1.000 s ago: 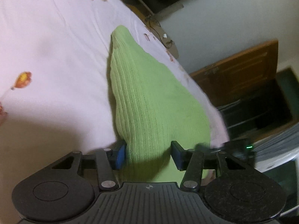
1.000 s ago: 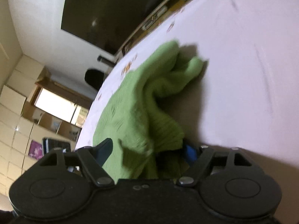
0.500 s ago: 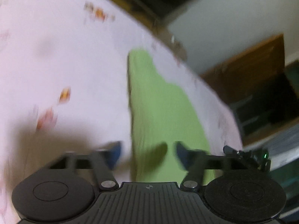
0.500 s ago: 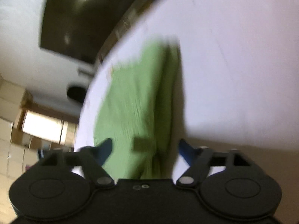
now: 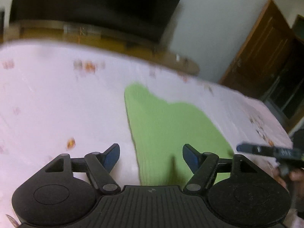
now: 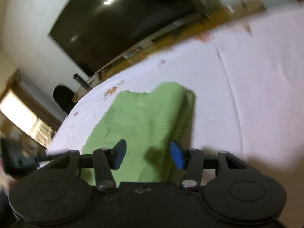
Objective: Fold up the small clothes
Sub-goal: 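Open both tools and release the folded sweater onto the bed, then press the folded sweater flat with both open tools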
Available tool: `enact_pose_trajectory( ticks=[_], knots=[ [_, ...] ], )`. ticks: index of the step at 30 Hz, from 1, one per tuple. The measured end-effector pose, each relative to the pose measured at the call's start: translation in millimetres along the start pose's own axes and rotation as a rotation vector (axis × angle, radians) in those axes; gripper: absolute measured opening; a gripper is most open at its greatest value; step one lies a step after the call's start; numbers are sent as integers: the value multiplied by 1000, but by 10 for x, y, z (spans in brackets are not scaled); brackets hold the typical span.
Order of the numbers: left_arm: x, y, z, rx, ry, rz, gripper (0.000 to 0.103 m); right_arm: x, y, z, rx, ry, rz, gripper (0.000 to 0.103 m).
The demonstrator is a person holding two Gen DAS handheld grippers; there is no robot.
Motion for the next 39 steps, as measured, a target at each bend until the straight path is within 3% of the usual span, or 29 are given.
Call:
enact_pose_trajectory(
  ticks=[2,4,6,7,8,9,11,13,14,16,17,18,19,20,22,24,25,26,27,29,31,32,33,34,35,37,39],
  knots=[
    [221,21,60,16,27,-44,72,-89,-113,-207,-122,21,12,52],
    [502,-63,-39,-24,60,-148,72,24,-172,-390,-235,12,-25,51],
    [584,-116,-143,-147,-45,-224,72,268,-209,-376,-288,-107,-84,42],
    [493,-164,-178,-161,-70,-216,72,256,-185,-294,-249,-140,-82,43],
    [421,-230,-217,-160,-75,-225,72,154,-150,-220,-167,-107,-60,52],
    [336,-323,-242,-162,-86,-244,72,-29,-134,-115,-67,-47,-18,69],
    [279,-478,-339,-183,-112,-257,71,-223,-208,119,50,-28,4,74],
    [284,-530,-367,-255,-159,-226,70,-179,-354,277,163,23,-41,74],
    [295,-531,-378,-316,-217,-227,44,-147,-436,337,208,49,-67,73],
    [388,-580,-406,-424,-300,-250,19,11,-619,386,289,93,-148,56],
    [357,-629,-430,-460,-340,-244,19,96,-682,389,340,130,-190,17],
    [306,-637,-445,-511,-397,-234,19,106,-738,369,419,212,-223,18],
    [231,-650,-472,-544,-430,-239,19,83,-740,363,490,268,-198,18],
    [135,-664,-506,-522,-402,-244,19,40,-723,385,552,299,-173,18],
    [-128,-684,-507,-386,-209,-207,19,-92,-712,465,598,262,-149,25],
    [-290,-555,-476,-228,-24,-136,21,-252,-619,447,430,127,-131,30],
    [-297,-452,-368,-120,48,-85,46,-315,-542,374,316,65,-109,31],
    [-257,-353,-222,-39,69,-35,71,-335,-458,265,213,24,-77,31],
    [-206,-264,-42,26,55,20,75,-334,-401,128,117,7,-44,31],
    [-34,-118,366,127,8,65,75,-223,-268,-187,-90,-40,26,31],
    [223,-125,585,220,36,63,75,-67,-187,-391,-216,-57,57,28],
    [365,-211,586,257,104,18,74,24,-187,-438,-274,-84,66,28],
    [623,-336,485,238,161,-99,72,130,-219,-430,-326,-127,37,26],
    [782,-426,377,155,139,-150,74,271,-303,-351,-344,-183,-57,25],
    [748,-424,353,157,127,-139,74,429,-379,-290,-354,-226,-121,25],
    [620,-298,360,164,164,-111,74,405,-356,-299,-382,-216,-119,25],
    [455,-82,404,156,161,1,74,396,-251,-393,-388,-197,-76,28]
  ],
)
Point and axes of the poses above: each gripper's, at about its wrist camera, not at the fingertips, and x roughly the way its jaws point, z to its right, y to its top, the point moved 5 cm from there along x, roughly the way its jaws point, and after that the axes turned 2 degrees about z, right-handed, at the moved point
